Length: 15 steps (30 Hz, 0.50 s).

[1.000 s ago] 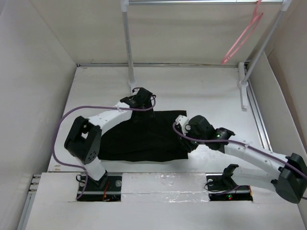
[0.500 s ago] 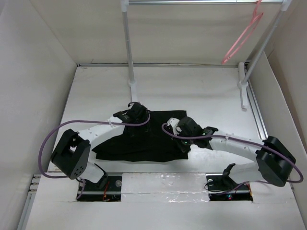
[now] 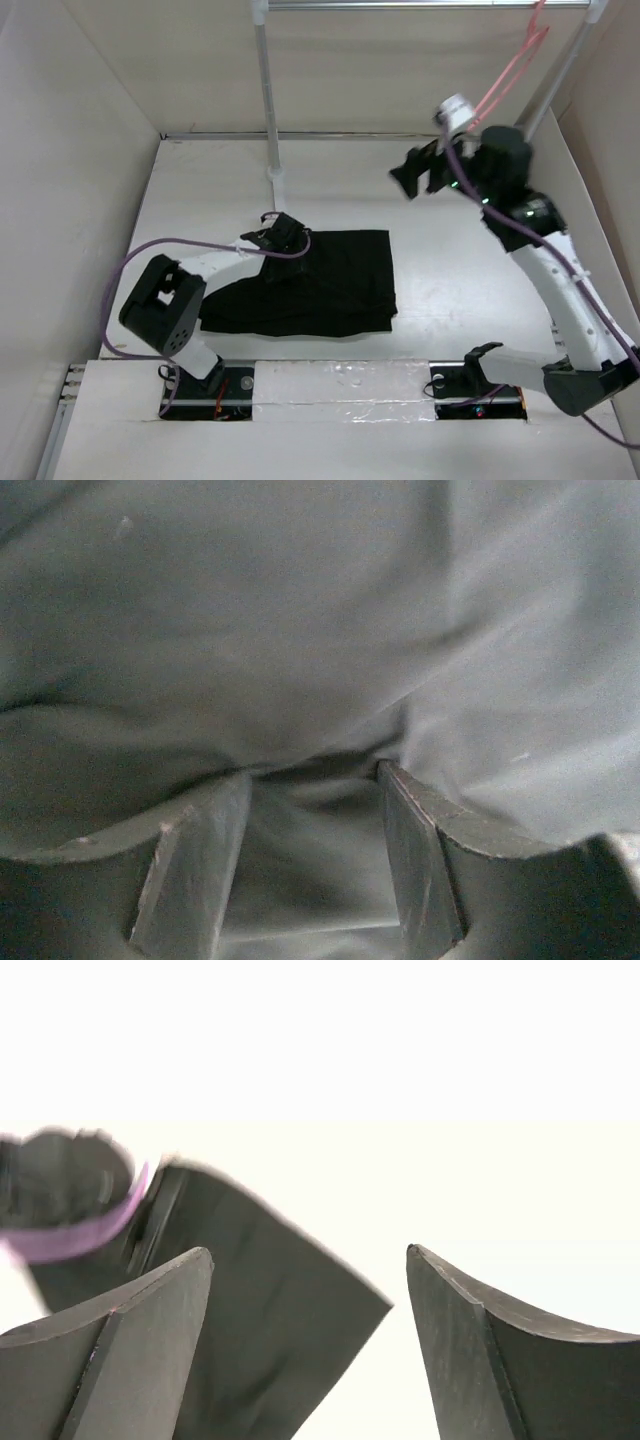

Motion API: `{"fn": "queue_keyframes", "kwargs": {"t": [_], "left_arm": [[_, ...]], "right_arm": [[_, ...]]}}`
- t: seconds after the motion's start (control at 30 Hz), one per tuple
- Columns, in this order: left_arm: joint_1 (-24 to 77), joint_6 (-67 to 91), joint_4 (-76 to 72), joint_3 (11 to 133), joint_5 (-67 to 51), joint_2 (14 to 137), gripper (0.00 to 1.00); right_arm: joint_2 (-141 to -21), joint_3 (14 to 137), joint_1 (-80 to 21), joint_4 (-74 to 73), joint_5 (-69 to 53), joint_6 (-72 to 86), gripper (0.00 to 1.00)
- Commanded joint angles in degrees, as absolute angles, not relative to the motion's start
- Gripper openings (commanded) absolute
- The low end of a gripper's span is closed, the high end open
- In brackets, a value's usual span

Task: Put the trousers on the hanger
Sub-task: Fold the trousers at the center of the board, then pick up the hanger from the clothesline.

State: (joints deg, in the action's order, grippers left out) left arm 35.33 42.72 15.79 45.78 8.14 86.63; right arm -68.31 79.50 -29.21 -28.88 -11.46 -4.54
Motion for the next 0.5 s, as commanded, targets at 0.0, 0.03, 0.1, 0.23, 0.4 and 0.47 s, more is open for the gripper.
{"fn": "queue_keyframes", "kwargs": {"t": [0.0, 0.03, 0.1, 0.23, 0.4, 0.47], "left_arm": [[34.54, 38.5, 13.36, 49.74, 10.37, 95.59, 0.53], [34.54, 38.06, 13.53, 52.1, 10.46, 97.02, 0.53], [34.54, 36.92, 13.1, 53.78, 10.81, 100.09, 0.53], [33.4, 34.37, 12.39, 58.51, 10.55, 103.35, 0.53], [32.17, 32.0, 16.42, 64.94, 9.58, 105.56, 0.53], [32.17, 31.91, 17.4, 66.35, 9.23, 104.33, 0.53]], "right_arm": [[-69.07, 88.39, -19.19, -29.1, -18.87, -5.37, 0.84], [-71.34, 92.86, -14.2, -28.74, -20.98, -4.14, 0.85], [-73.64, 97.45, -9.95, -29.26, -25.3, -2.73, 0.85], [-79.0, 107.3, -0.63, -29.53, -27.59, -0.63, 0.88], [-88.84, 112.33, 8.25, -25.78, -33.92, 6.67, 0.92], [-90.52, 111.71, 8.87, -23.04, -34.01, 10.54, 0.94]]}}
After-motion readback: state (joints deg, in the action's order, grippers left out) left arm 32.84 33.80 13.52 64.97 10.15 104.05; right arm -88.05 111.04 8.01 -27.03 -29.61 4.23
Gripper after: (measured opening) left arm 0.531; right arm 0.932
